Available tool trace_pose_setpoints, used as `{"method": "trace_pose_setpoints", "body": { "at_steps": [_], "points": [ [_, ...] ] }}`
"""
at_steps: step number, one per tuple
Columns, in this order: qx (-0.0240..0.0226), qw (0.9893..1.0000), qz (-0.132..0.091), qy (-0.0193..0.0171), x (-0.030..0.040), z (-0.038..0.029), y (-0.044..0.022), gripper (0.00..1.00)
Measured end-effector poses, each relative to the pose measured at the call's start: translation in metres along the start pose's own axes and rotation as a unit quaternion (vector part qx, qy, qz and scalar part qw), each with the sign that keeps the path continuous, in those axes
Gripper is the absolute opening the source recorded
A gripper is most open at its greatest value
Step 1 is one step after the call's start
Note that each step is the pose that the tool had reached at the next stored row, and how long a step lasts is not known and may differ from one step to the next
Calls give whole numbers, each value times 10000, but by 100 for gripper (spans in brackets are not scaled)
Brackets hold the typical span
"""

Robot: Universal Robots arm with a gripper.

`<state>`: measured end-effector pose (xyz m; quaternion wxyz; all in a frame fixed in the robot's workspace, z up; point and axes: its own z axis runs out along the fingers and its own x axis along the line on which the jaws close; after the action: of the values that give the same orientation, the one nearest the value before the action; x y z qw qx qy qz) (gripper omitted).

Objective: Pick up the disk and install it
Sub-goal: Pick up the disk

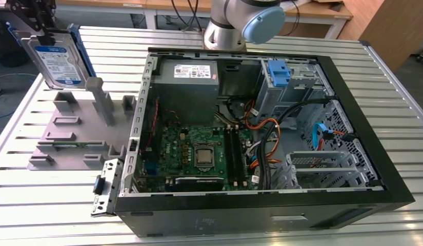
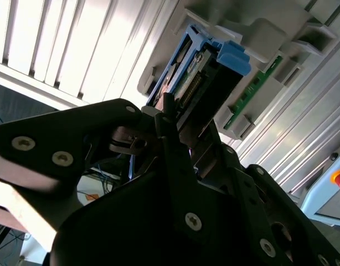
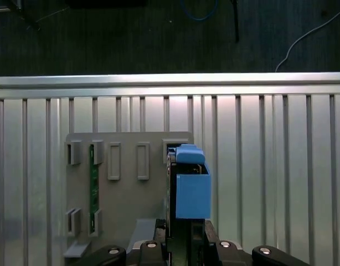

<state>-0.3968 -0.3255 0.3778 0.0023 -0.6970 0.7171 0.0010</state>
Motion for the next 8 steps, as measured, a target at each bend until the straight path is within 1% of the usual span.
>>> {"method": "trace_pose_setpoints", "body": {
  "at_steps": [5,8],
  "points": [
    [0,10000,0,0,0,-79,0,35],
    [1,10000,0,-1,0,-93,0,35]
  ]
}}
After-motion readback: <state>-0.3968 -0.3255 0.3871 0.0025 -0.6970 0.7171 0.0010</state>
